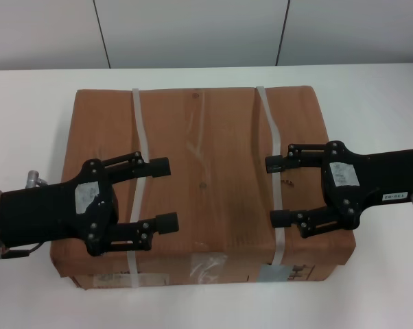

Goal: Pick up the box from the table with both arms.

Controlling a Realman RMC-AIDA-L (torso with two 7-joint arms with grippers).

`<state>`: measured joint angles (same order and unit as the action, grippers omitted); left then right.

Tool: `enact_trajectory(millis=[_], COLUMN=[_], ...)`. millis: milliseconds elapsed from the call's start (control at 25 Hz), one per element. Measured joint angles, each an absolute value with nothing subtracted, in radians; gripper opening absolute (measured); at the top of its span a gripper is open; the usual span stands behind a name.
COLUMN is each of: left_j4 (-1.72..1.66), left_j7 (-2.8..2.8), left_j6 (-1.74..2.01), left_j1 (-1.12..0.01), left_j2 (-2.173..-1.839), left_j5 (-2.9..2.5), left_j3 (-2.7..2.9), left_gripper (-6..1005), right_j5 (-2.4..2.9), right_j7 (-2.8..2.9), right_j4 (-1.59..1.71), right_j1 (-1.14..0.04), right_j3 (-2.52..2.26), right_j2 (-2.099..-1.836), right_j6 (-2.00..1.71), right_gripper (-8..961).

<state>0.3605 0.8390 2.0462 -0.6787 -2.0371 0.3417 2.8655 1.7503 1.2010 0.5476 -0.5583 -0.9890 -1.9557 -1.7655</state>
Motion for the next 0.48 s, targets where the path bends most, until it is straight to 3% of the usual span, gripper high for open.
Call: enact_trajectory(millis=[480], left_j4=[0.360], left_j7=[0.839], left_j6=[2.046], left_j1=[-0.678], left_j2=[-2.037], left_j5=[0.342], left_j3=[2.865], left_gripper=[800], right_j5=[1.750], right_j7=[1.200], right_j4=[0.548], right_j1=[-0.558], right_j3=[-0.989], right_j2=[-1.957], right_j6=[-1.764], right_gripper=[879])
